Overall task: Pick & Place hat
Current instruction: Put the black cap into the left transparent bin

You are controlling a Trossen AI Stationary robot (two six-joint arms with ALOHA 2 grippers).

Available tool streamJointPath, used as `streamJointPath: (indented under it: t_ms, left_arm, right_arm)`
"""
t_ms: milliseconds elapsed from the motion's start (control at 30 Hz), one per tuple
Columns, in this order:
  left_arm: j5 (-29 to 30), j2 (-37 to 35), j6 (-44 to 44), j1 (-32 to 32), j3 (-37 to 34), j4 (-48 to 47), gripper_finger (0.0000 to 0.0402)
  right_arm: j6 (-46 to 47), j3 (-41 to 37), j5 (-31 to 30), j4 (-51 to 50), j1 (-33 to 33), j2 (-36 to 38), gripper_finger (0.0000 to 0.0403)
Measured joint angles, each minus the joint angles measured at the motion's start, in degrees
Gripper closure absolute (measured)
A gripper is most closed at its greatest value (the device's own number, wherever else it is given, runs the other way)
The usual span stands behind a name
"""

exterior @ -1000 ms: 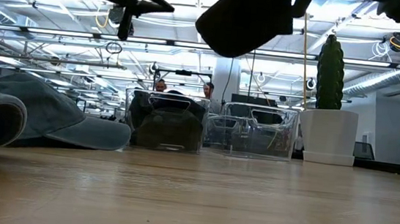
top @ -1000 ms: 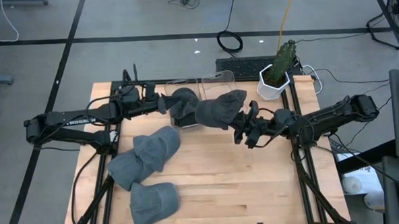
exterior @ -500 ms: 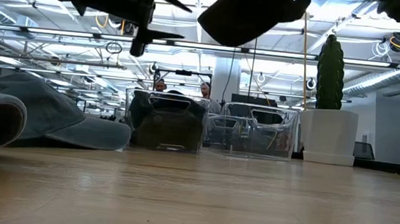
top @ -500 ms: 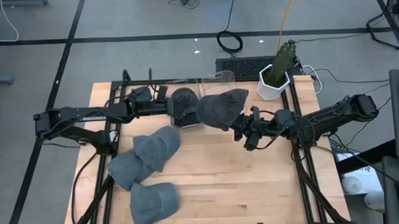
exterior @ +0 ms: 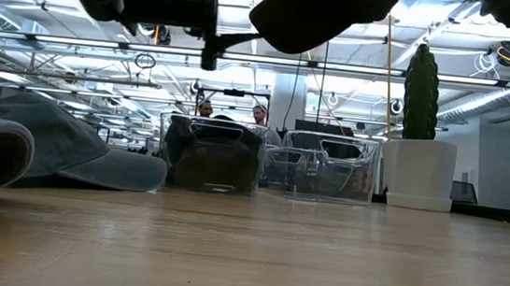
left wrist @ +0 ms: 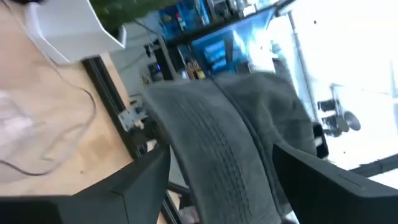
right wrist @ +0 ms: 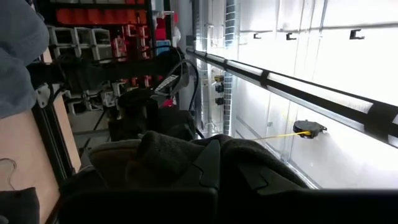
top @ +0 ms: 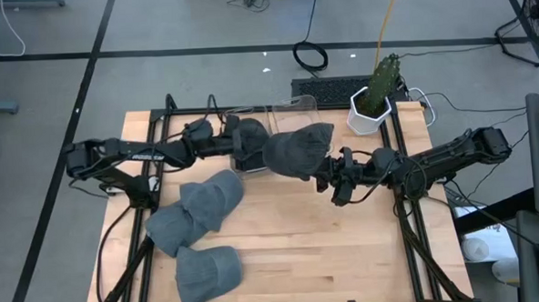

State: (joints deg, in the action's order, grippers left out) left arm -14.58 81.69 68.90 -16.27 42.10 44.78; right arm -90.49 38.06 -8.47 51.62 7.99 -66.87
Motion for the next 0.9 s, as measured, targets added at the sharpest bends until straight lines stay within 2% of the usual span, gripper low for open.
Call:
streamJointPath:
  t_ms: [300, 500, 600, 733, 800, 900]
  left_arm:
    - [-4.5, 5.6, -1.5, 3.3, 8.2, -0.3, 0.0108]
    - [-6.7, 5.7, -2.6, 3.1, 9.0, -0.6, 0.0108]
    - [-8.3, 5.6, -2.4, 2.4, 9.0, -0.5, 0.0124]
    - [-9.9, 5.6, -2.3, 1.2, 9.0, -0.5, 0.0194]
    - [-10.7, 5.6, -3.4, 0.6, 9.0, -0.5, 0.0250]
    - [-12.7, 5.6, -6.6, -0.5, 9.0, 0.0, 0.0355]
  right_arm:
    - [0.0, 0.0, -0.5, 0.0, -0.2, 0.0, 0.0403]
    - [0.6, 0.0, -2.0, -0.3, -0.1, 0.0, 0.0403]
    - [2.2, 0.0, -2.0, -0.9, -0.1, 0.0, 0.0403]
    - [3.3, 0.0, -2.2, -1.3, 0.0, 0.0, 0.0403]
    - [4.8, 0.0, -2.1, -1.9, 0.0, 0.0, 0.0403]
    - [7.6, 0.0, -2.1, -2.8, 0.0, 0.0, 0.0403]
